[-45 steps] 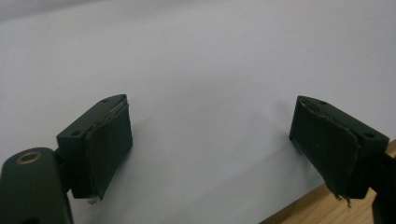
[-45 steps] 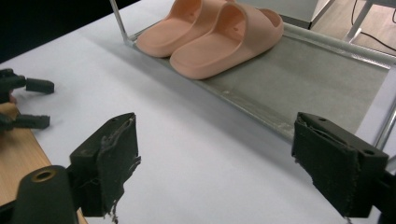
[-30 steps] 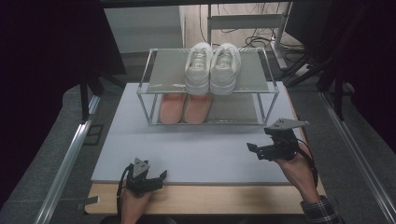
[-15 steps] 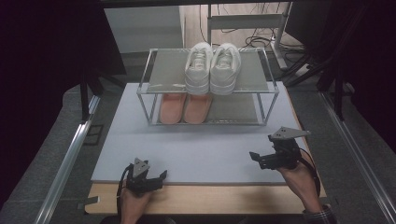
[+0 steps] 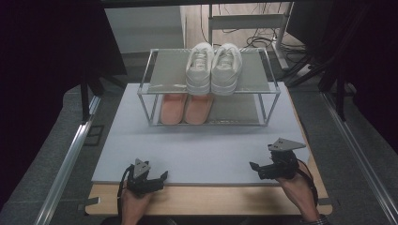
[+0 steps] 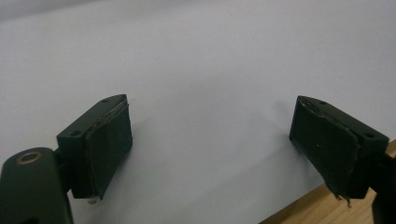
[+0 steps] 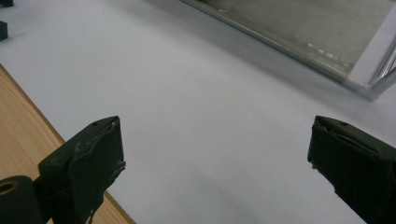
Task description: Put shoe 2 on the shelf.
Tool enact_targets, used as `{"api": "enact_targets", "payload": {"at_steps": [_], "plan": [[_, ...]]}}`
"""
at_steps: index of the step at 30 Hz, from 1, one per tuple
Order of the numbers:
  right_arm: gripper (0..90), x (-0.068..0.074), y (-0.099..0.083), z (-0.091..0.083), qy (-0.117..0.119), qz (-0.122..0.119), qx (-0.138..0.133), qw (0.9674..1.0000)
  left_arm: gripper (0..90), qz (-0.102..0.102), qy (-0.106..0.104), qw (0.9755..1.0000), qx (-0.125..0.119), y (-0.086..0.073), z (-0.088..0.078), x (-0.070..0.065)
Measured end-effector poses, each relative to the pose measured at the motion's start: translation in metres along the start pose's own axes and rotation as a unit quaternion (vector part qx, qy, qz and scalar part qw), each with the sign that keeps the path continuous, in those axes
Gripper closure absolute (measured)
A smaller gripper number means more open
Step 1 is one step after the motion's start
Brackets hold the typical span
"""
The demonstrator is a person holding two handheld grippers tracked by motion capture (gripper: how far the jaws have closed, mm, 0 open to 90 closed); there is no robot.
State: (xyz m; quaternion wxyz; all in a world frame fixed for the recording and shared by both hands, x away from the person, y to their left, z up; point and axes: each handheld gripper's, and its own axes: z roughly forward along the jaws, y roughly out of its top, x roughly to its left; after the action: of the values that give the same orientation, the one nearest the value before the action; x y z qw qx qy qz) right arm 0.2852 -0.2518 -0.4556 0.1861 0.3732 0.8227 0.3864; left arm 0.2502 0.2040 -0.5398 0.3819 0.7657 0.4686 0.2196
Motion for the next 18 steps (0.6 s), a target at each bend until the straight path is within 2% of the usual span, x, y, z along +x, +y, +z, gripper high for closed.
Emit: {"api": "enact_targets", "payload": {"at_steps": [18], "plan": [[3.6, 0.008, -0.035, 0.022, 0.004, 0.013, 0.001, 0.9999, 12.8, 0.001, 0.000, 1.0000, 0.000, 0.000, 0.000, 0.000]]}}
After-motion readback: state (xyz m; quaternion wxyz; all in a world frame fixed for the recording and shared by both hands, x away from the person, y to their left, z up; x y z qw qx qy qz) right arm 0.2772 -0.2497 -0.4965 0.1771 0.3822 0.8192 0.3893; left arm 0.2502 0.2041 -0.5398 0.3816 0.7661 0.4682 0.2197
